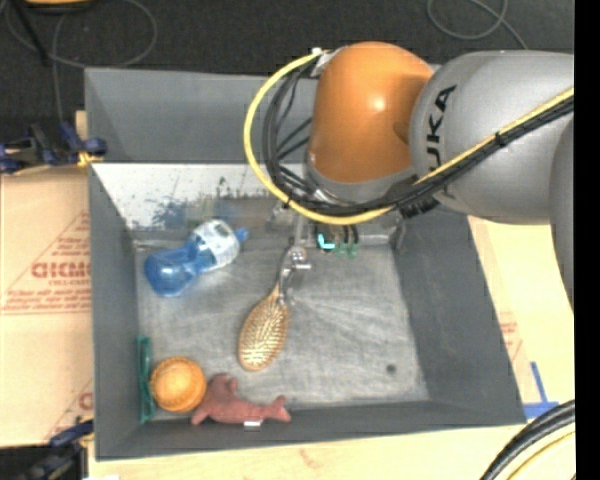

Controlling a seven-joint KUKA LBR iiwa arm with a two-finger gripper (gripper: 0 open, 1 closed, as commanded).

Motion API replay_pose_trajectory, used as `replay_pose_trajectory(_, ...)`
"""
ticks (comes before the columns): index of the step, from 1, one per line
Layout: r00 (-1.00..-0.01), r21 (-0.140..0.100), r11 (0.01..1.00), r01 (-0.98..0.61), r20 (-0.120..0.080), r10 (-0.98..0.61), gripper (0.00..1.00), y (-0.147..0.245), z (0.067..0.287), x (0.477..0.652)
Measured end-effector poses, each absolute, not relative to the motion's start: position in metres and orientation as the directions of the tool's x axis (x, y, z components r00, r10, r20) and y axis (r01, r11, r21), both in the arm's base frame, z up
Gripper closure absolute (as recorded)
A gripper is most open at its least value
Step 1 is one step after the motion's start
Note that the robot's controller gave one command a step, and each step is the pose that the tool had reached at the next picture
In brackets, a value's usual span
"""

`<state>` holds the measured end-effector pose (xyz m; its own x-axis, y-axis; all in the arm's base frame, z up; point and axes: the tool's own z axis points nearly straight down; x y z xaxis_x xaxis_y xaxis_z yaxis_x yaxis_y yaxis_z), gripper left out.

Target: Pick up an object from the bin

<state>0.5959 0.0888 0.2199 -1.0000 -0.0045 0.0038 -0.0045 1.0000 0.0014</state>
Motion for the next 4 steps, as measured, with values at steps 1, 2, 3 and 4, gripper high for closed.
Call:
replay_pose_trajectory(1,-1.0,0.002,1.0,-0.003,-0.004,-0.003,0.0,0.089,0.224,0.598)
replay_pose_trajectory(2,-0.998,0.0,0.998,-0.068,-0.011,-0.068,0.0,0.08,0.189,0.6)
replay_pose_trajectory(3,-0.957,-0.002,0.957,-0.291,-0.005,-0.291,0.0,0.053,0.14,0.584)
replay_pose_trajectory(4,-0.871,-0.005,0.871,-0.491,-0.008,-0.491,0.0,0.032,0.086,0.586)
